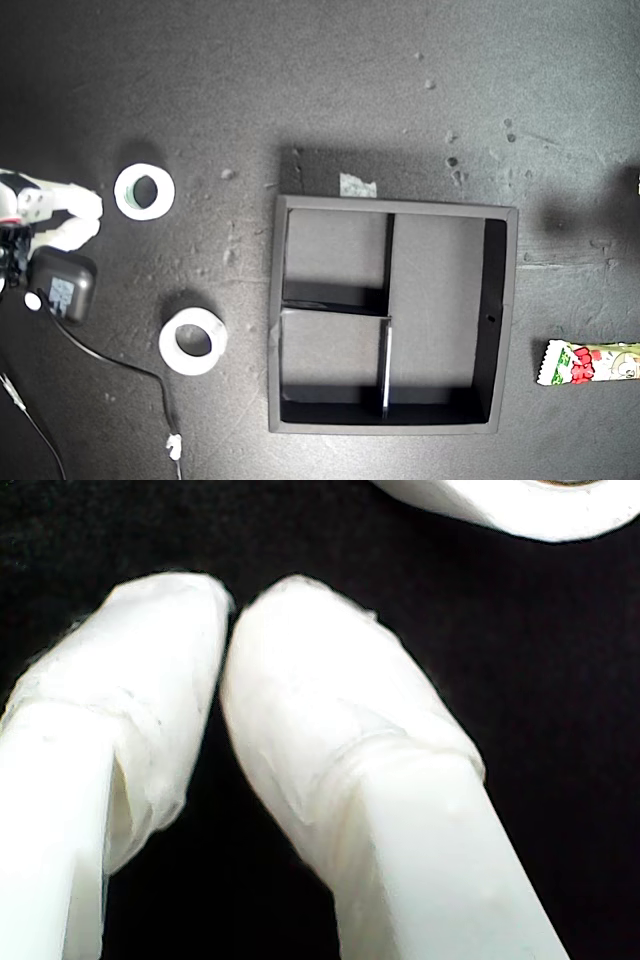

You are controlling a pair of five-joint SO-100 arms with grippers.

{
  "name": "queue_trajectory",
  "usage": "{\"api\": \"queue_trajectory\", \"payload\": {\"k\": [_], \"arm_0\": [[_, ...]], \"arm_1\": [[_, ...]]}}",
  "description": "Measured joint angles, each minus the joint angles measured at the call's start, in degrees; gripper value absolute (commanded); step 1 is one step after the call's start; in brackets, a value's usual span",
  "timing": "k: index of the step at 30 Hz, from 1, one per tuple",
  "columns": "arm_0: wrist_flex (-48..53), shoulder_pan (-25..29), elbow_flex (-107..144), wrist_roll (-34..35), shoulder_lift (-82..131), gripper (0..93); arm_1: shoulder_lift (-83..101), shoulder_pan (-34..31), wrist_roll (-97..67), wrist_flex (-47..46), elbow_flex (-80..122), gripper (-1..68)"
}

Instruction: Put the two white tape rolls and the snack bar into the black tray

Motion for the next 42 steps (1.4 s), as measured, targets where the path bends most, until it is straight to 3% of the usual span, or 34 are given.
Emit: {"api": "queue_trajectory", "payload": {"k": [6, 15, 20, 23, 26, 30, 34, 38, 42], "arm_0": [[0.00, 1.76, 0.00, -4.13, 0.00, 0.1], [-14.85, 4.48, 0.09, -12.74, 0.00, 0.0], [-19.69, 5.89, 0.09, -23.03, 0.00, 0.0], [-25.05, 6.86, 0.09, -19.51, 0.00, 0.0], [-33.75, 9.05, 0.09, -11.07, 0.00, 0.0], [-45.44, 12.04, 0.09, 3.34, 0.00, 0.1], [-53.35, 12.83, 0.09, 12.39, 0.00, 4.8], [-53.70, 12.39, 0.09, 13.54, 0.00, 9.4], [-47.02, 11.43, 0.09, 10.63, 0.00, 12.4]], "arm_1": [[-0.53, 0.00, 4.57, -3.52, 0.00, -0.2], [-0.62, -2.99, -3.87, -31.11, 0.00, -0.3], [-0.62, -6.77, -8.09, -45.97, 0.00, -0.3], [-0.62, -9.67, -11.43, -54.23, 0.00, -0.3], [-0.62, -11.78, -13.27, -59.50, 0.00, -0.3], [-0.62, -14.06, -15.73, -61.88, 0.00, -0.5], [-0.62, -17.40, -22.06, -62.75, 0.00, -0.5], [-0.62, -18.46, -26.02, -63.72, 0.00, -0.4], [-0.62, -17.31, -24.96, -64.16, -0.18, -0.2]]}}
